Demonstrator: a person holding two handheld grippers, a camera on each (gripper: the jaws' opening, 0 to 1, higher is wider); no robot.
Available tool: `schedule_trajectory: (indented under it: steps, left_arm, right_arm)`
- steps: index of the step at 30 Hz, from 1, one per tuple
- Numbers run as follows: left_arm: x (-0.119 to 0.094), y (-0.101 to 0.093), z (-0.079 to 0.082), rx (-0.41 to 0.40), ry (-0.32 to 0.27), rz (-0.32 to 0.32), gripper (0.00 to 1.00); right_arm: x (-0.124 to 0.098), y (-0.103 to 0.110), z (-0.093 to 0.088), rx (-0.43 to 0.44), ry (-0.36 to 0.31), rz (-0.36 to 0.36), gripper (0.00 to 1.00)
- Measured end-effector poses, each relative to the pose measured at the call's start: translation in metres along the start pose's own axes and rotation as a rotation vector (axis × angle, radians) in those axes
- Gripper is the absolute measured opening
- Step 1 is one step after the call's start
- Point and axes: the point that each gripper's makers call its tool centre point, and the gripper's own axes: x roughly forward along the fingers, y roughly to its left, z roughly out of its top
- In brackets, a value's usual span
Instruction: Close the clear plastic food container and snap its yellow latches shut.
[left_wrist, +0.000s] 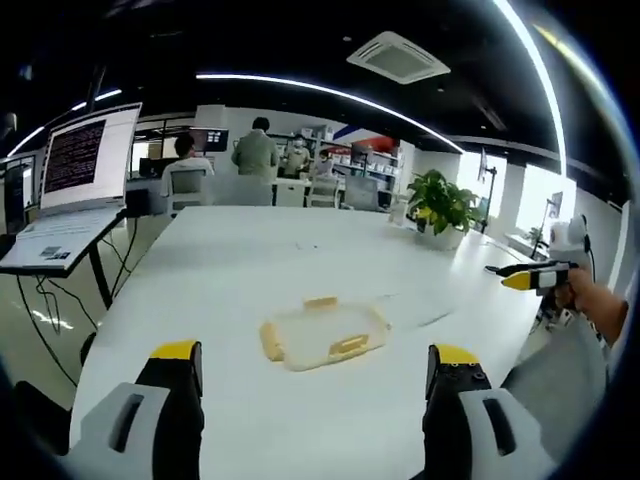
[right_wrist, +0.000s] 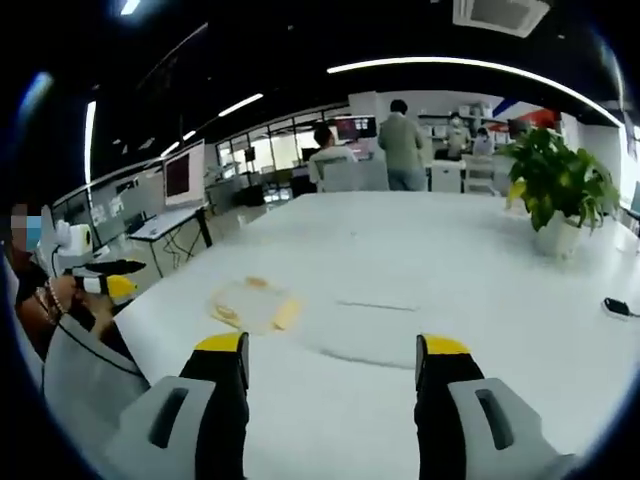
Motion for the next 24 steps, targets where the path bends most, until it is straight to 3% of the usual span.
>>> schedule_trajectory:
  steps: [8, 17, 24]
  left_arm:
    - [0.007, 0.007, 0.007, 0.008, -0.009, 0.009, 0.89]
    - [0.006, 0.005, -0.005, -0.027, 0.009, 0.01, 0.89]
    - [0.003, 0.006, -0.002, -0.036, -0.008, 0.015, 0.89]
  right_arm:
    - [0.014, 0.004, 0.013, -0.024, -0.006, 0.022, 0.64]
    - [0.015, 0.003, 0.002, -0.02, 0.018, 0.017, 0.63]
    - [0.012, 0.001, 0.001, -0.016, 0.015, 0.006, 0.63]
